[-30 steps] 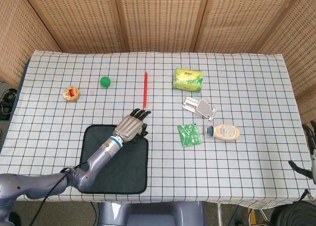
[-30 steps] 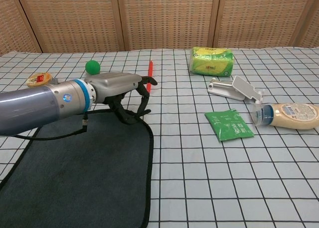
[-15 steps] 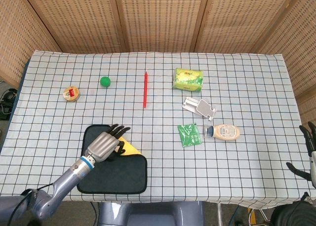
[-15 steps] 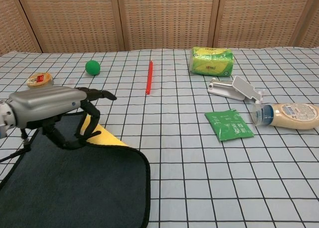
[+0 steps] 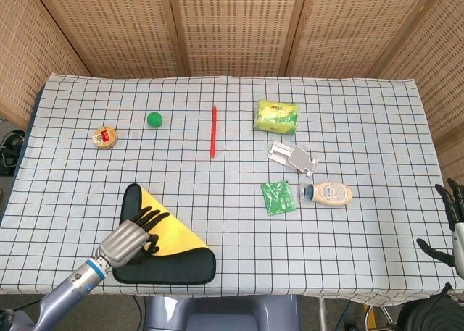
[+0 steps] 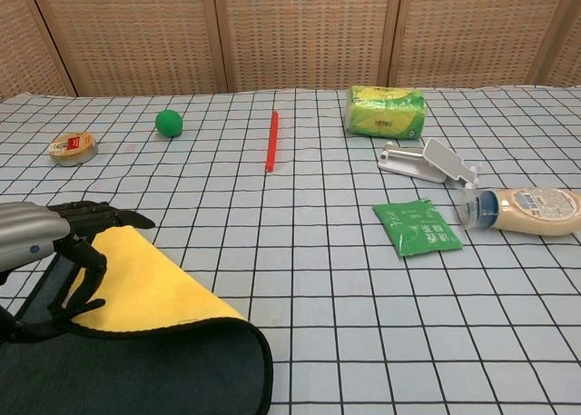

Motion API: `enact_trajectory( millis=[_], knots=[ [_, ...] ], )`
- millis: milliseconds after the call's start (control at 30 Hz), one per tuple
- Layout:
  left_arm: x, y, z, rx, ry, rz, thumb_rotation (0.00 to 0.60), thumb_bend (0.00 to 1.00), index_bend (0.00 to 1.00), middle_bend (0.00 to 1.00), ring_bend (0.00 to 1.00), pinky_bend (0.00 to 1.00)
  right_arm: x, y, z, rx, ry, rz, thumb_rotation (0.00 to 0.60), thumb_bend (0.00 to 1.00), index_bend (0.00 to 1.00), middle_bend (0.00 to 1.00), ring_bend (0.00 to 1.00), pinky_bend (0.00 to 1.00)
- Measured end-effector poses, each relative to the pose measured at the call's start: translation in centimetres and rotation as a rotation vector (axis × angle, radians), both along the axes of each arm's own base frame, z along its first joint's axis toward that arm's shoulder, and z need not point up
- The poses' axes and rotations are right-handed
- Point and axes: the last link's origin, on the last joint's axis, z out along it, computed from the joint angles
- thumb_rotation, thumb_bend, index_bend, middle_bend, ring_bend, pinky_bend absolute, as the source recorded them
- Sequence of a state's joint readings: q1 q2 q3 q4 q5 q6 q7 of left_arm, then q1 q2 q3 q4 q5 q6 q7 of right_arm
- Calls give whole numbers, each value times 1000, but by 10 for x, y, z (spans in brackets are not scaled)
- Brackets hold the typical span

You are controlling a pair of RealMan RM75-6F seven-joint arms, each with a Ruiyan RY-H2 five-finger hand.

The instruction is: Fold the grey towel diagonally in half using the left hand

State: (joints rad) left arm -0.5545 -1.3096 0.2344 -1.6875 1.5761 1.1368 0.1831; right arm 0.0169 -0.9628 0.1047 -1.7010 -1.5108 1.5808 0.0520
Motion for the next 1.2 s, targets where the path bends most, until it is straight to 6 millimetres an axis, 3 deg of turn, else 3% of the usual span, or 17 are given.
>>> enact_trajectory(
  millis=[267, 600, 1200],
  knots=[
    [-22, -23, 9, -13, 33, 4, 600, 372, 622, 0, 0, 0, -1, 2, 1, 1, -1, -4, 600, 0, 0, 0, 0, 0],
    [-46, -33, 13, -17, 70, 40, 600, 372, 621, 0, 0, 0, 0, 2, -1, 6, 0, 1, 600, 0, 0, 0, 0, 0],
    [-62, -42, 16, -39, 100, 50, 600, 373, 620, 0, 0, 0, 2, 3, -1, 4, 2, 5, 600, 0, 0, 0, 0, 0]
  ],
)
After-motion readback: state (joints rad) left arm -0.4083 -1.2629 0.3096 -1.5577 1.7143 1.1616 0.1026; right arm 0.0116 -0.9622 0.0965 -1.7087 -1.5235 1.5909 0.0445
